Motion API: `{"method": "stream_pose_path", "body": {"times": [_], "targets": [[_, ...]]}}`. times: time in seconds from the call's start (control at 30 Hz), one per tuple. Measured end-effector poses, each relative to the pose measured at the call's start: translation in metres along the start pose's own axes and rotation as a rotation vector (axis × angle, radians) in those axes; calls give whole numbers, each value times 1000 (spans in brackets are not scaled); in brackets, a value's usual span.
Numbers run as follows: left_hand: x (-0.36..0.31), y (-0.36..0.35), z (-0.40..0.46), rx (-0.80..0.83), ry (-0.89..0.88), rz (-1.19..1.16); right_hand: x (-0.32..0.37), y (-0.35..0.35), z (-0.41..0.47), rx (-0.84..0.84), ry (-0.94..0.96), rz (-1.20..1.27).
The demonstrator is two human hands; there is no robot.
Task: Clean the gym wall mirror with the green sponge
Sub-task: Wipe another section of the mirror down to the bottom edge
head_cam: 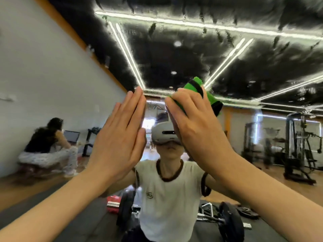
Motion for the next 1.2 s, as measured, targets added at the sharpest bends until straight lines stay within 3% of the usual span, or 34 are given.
{"method": "stream_pose_path", "body": {"times": [0.13,0.33,0.43,0.5,0.63,0.7,0.83,0.97,1.03,1.2], "targets": [[1,-1,0,14,4,-4,-25,14,-20,-9,-30,-14],[-1,-1,-2,27,2,-6,-7,3,-3,5,-78,-77],[1,3,0,43,-3,-68,-34,19,-29,-26,-223,-157],[3,6,4,33,-4,-87,-37,21,-28,-55,-324,-88],[6,1,7,45,-8,-42,-33,14,-24,-82,-378,284],[6,-1,6,34,-24,-28,-11,6,-50,4,-293,294],[7,-1,8,23,-25,-33,21,-9,-52,194,23,-15],[7,-3,8,47,-17,-40,-48,13,43,48,-270,26],[8,-4,8,51,-11,-41,-46,8,42,34,-375,72],[7,-5,6,51,-13,-41,48,-21,-57,222,-33,-66]]}}
Point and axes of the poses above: each hand's wrist, its own z-axis towards the middle knuckle, its own y-axis out of the back of the hand, x = y × z, the point moved 9 cm from there along z, towards the middle knuckle, and after that the axes turned 13 degrees about x, right-handed, at the moved point
